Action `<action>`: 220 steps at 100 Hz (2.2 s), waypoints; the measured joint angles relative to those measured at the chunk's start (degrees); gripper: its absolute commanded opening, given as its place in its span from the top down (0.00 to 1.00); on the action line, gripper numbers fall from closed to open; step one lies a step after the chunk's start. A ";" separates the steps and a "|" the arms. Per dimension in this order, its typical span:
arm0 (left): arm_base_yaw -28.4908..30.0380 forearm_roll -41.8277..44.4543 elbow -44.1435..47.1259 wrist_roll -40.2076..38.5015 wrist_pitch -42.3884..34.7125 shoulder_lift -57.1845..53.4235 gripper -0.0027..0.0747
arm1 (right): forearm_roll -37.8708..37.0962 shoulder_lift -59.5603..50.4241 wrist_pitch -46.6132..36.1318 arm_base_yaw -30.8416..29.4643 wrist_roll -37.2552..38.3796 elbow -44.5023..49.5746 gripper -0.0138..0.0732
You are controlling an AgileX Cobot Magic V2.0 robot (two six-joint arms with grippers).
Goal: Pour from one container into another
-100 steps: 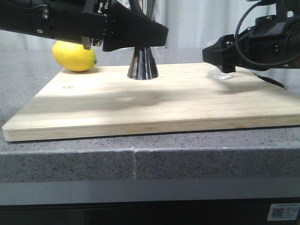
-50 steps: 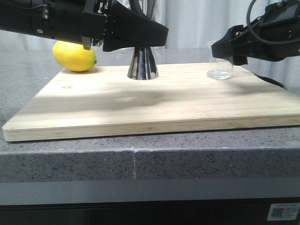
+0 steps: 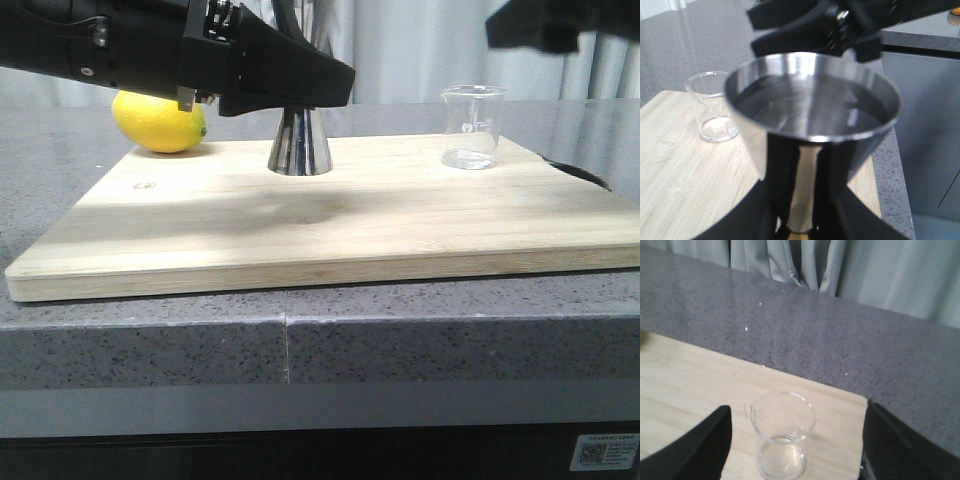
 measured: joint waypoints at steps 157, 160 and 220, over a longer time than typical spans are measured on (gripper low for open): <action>5.44 -0.98 -2.27 6.66 0.27 3.50 0.94 | 0.58 -33.68 24.21 0.57 0.47 0.11 0.27; 5.44 -0.98 -2.28 6.66 0.17 3.50 0.94 | 0.58 -33.68 24.21 0.57 0.47 0.11 0.27; 7.46 -0.98 -2.64 7.05 0.03 3.50 0.94 | 0.58 -33.68 24.29 0.57 0.47 0.11 0.27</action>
